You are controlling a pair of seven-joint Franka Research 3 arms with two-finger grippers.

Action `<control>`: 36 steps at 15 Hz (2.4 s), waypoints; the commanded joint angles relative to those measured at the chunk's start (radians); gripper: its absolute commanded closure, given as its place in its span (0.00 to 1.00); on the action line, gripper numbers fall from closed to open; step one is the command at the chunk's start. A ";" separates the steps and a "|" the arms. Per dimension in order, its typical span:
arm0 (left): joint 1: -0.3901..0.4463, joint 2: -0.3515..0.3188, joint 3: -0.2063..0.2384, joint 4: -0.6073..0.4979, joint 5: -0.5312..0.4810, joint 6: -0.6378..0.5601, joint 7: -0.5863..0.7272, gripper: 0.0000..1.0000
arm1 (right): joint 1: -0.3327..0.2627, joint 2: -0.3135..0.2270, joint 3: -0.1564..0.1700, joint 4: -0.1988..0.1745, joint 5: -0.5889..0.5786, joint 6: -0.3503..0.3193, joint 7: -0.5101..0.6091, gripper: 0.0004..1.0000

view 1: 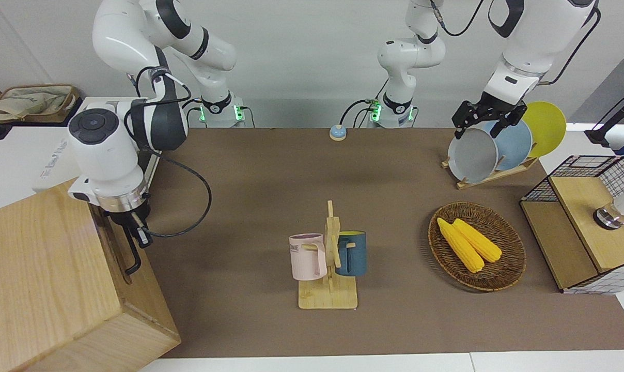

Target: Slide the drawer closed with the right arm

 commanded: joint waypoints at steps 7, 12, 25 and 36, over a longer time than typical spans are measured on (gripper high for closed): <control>-0.005 -0.007 0.004 0.001 0.013 -0.005 0.007 0.00 | 0.050 -0.351 -0.059 -0.293 0.221 0.008 -0.373 0.82; -0.005 -0.009 0.004 0.001 0.013 -0.005 0.007 0.00 | 0.095 -0.538 -0.178 -0.434 0.382 0.006 -0.761 0.01; -0.006 -0.009 0.004 0.001 0.013 -0.005 0.007 0.00 | 0.260 -0.716 -0.447 -0.545 0.625 -0.057 -1.208 0.01; -0.005 -0.009 0.004 0.001 0.013 -0.005 0.007 0.00 | 0.327 -0.702 -0.499 -0.499 0.602 -0.110 -1.263 0.01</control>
